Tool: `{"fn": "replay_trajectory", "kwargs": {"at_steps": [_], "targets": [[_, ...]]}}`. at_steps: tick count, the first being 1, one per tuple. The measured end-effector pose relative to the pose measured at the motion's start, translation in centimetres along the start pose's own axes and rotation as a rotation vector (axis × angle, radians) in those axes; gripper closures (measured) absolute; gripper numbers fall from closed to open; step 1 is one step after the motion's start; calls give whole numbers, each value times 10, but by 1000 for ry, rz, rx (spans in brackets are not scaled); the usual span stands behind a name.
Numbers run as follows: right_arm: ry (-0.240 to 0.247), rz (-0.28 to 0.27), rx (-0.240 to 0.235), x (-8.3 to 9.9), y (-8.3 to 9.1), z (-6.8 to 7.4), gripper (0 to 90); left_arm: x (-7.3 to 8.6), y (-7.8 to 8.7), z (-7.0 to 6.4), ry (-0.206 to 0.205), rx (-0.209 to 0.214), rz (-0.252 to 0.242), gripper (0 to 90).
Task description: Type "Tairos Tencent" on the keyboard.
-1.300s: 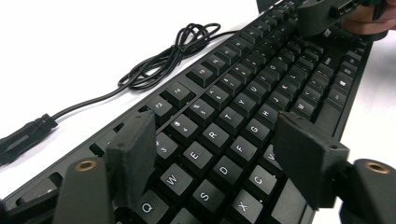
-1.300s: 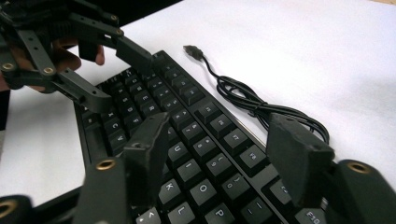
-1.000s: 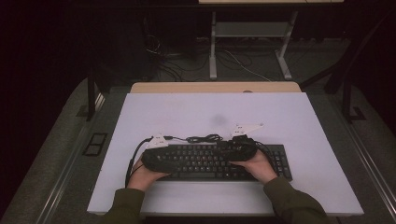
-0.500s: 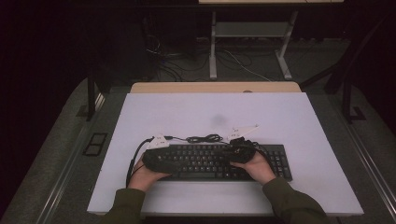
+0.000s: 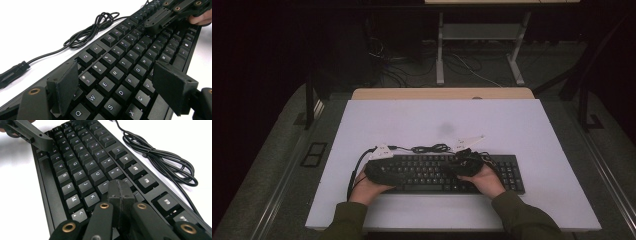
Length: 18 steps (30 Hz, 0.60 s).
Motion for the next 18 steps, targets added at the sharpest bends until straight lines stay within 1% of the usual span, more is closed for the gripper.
{"fn": "replay_trajectory", "kwargs": {"at_steps": [4,7,14,18], "targets": [[1,3,0,0,0,1,893,0,0,0,0,0,0,203],[10,17,5,2,-2,1,893,0,0,0,-1,0,0,203],[14,16,5,2,-2,0,893,0,0,0,0,-2,0,203],[7,13,1,1,-1,0,893,0,0,0,-5,-3,-1,203]]}}
Point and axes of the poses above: each handheld gripper's, and its own axes: y roughly backward along the jaws, x roughly out of its underside, z roughly to its left, the point moved 6 cm from there along -y, roughly forward along the jaws, and after that the axes turned 3 degrees about y, right-handed, at the moved point
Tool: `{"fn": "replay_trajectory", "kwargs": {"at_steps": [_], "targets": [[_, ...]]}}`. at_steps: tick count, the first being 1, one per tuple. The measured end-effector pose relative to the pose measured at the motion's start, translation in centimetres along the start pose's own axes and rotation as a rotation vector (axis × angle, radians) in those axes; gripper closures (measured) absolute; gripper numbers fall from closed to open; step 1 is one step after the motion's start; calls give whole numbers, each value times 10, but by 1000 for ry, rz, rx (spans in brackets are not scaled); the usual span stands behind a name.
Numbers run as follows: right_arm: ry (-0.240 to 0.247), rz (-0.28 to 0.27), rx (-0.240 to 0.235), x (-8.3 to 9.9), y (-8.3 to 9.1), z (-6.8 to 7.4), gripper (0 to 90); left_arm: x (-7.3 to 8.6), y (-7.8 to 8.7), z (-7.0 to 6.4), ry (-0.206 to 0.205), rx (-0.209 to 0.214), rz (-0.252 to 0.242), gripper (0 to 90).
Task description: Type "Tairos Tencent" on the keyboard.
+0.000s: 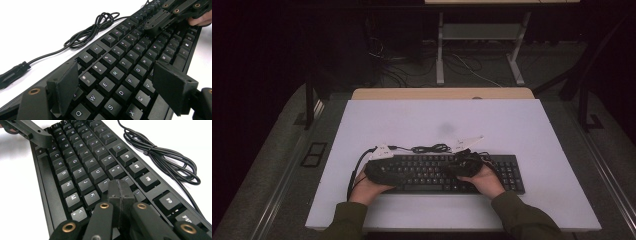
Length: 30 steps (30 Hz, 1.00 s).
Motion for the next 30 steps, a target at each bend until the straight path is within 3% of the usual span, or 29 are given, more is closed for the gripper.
{"fn": "replay_trajectory", "kwargs": {"at_steps": [6,11,16,17,18,21,27,30], "targets": [[-3,-18,-9,-2,2,0,872,-1,1,0,-2,-2,-1,203],[-22,-50,-30,-4,5,0,804,-1,2,0,-2,-1,-7,202],[-52,-96,-44,-7,8,-3,639,-3,3,-1,-7,-4,-13,203],[-52,-96,-44,-7,8,-3,639,-3,3,-1,-7,-4,-13,203],[-55,-114,-43,-8,10,-4,553,-4,5,-2,-7,-4,-14,203],[-67,-131,-41,-8,11,-5,458,-5,7,-4,-6,-10,-20,205],[-82,-156,-20,-10,12,-7,336,-2,15,-8,-1,-11,-28,223],[-87,-169,-11,-11,13,-8,321,-1,20,-10,6,-7,-41,237]]}}
Point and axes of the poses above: each handheld gripper's, and its own axes: y roughly backward along the jaws, x roughly out of its underside, z roughly to its left, the point moved 6 cm from there along -y, roughly forward along the jaws, and after that the axes turned 3 degrees about y, right-handed, at the moved point
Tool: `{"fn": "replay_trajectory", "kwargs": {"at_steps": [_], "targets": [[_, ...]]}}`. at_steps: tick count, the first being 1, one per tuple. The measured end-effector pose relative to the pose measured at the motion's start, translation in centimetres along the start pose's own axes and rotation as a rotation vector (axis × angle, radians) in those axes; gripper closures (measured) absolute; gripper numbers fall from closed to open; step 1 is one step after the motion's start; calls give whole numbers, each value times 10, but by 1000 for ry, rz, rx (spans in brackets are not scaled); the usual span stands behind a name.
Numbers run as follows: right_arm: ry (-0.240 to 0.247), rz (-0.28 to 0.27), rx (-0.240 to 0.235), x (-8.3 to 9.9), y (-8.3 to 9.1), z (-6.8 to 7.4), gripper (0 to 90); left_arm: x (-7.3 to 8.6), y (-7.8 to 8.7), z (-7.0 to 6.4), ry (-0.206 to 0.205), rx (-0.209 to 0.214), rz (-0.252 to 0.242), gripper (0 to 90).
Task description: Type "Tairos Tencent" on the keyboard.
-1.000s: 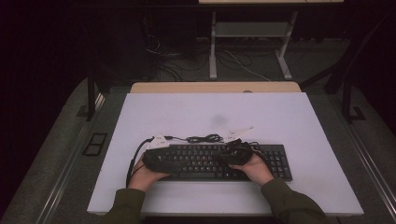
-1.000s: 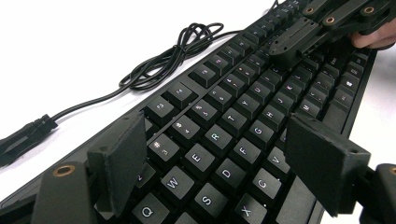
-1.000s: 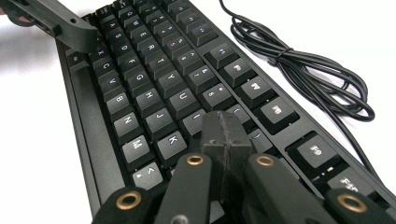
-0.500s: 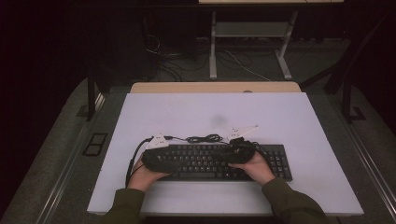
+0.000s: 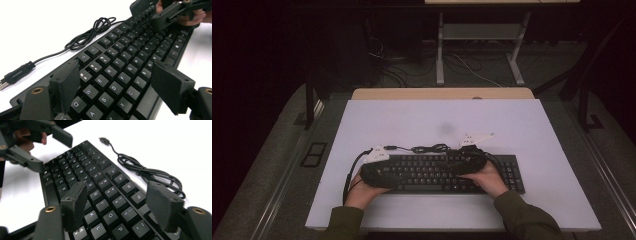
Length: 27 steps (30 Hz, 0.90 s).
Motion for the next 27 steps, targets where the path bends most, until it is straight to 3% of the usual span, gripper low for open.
{"fn": "replay_trajectory", "kwargs": {"at_steps": [5,10,11,22,24,27], "targets": [[-3,-16,14,-1,1,-1,291,4,9,-1,5,-7,-11,296],[2,-26,27,-1,2,-1,273,8,16,-4,9,-5,-21,442],[2,-26,27,-1,2,-1,273,9,16,-4,3,-4,-16,442],[4,-36,34,-3,3,-2,272,13,13,1,13,-1,8,835],[4,-35,35,-2,4,-2,272,14,10,2,15,-2,13,885],[2,-34,36,-2,4,-2,272,15,7,2,17,-8,29,886]]}}
Point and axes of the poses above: each handheld gripper's, and its own axes: y roughly backward along the jaws, x roughly out of its underside, z roughly to its left, the point moved 6 cm from there along -y, roughly forward along the jaws, and after that the axes turned 3 degrees about y, right-handed, at the moved point
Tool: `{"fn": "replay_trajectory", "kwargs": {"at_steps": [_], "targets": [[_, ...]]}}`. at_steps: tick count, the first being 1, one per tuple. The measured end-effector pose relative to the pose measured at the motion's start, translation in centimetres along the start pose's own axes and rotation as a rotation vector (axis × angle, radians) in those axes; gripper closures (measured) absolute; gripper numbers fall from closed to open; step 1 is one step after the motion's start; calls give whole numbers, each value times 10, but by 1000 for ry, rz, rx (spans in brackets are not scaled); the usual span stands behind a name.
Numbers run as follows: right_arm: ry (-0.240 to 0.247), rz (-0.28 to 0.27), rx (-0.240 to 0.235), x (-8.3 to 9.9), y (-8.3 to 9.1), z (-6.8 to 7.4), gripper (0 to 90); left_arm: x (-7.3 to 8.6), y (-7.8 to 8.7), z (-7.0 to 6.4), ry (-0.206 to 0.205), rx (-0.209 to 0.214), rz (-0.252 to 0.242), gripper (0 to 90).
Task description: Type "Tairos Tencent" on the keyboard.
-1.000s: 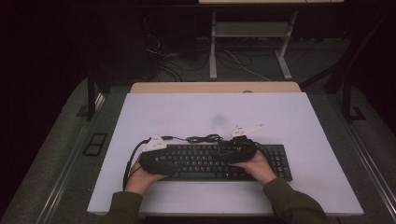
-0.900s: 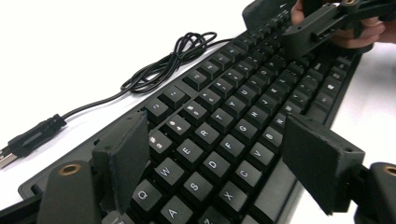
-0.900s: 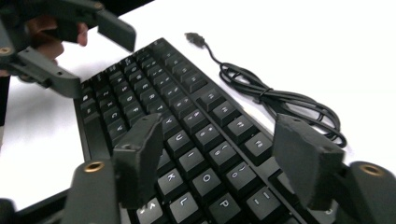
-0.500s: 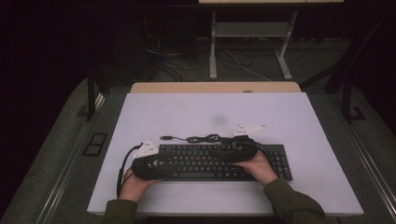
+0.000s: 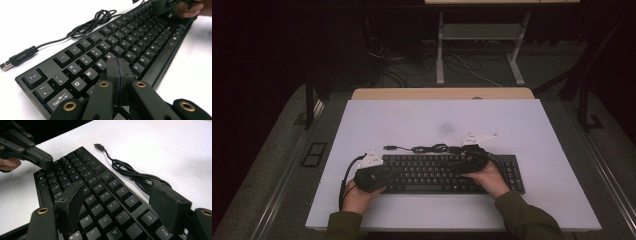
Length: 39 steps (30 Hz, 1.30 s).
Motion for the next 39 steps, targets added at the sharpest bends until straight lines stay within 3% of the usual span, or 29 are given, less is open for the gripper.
{"fn": "replay_trajectory", "kwargs": {"at_steps": [18,39], "targets": [[3,-1,2,0,0,0,272,5,-13,8,-3,-27,41,887],[-1,1,6,1,0,-1,272,6,-16,8,1,-12,60,887]]}}
Point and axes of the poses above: each handheld gripper's, and its own axes: y roughly backward along the jaws, x roughly out of its underside, z roughly to its left, the point moved 6 cm from there along -y, roughly forward along the jaws, and after that the axes turned 3 degrees about y, right-handed, at the moved point
